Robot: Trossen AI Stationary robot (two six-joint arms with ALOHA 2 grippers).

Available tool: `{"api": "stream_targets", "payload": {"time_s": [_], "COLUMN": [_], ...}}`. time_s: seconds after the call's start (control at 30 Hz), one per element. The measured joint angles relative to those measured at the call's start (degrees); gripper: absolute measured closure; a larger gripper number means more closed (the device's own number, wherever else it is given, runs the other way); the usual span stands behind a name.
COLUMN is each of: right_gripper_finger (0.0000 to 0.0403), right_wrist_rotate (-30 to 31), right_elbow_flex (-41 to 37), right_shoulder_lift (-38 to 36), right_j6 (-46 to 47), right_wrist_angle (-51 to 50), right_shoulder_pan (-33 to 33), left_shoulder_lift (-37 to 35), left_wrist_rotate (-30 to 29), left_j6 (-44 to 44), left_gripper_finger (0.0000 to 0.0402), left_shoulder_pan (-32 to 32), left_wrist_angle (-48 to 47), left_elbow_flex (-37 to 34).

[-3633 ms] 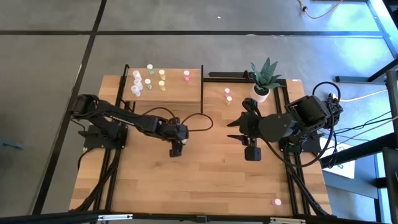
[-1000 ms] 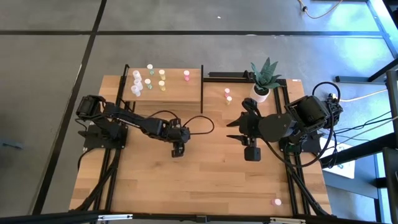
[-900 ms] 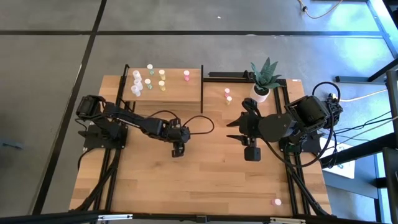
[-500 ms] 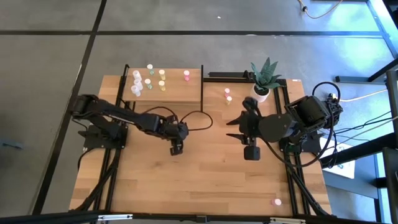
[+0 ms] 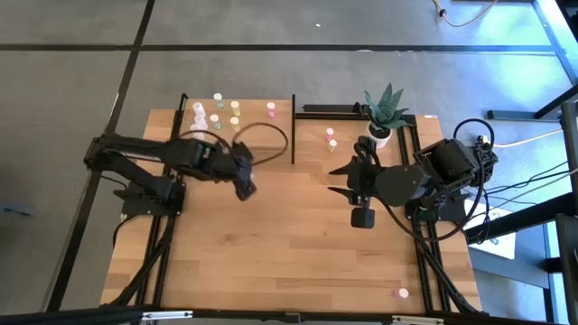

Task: Pick and place medicine bottles onto shelf by color
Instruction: Put the blue pill bottle aligned with the other blue pill bottle on the shelf

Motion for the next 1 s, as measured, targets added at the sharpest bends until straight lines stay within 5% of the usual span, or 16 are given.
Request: {"api": "stream_targets", "payload": {"time_s": [0.37, 1.0], "right_gripper_finger": [0.0249, 0.0249], "right_wrist_rotate": [0.0, 0.0], "right_elbow_flex": [0.0, 0.0], "right_shoulder_lift": [0.0, 0.0], "right_j6": [0.0, 0.1], "right_wrist_angle": [0.4, 0.4], "right_shoulder_pan": [0.0, 0.0], "left_shoulder_lift": [-0.6, -1.1], "left_wrist_rotate": [-5.7, -6.3], "left_j6": [-18.7, -23.9], "left_gripper_finger": [0.0296, 0.0296], "left_shoulder_pan": [8.1, 23.2], "left_wrist_angle": [-26.3, -21.9], "left_elbow_flex": [8.6, -2.8]}}
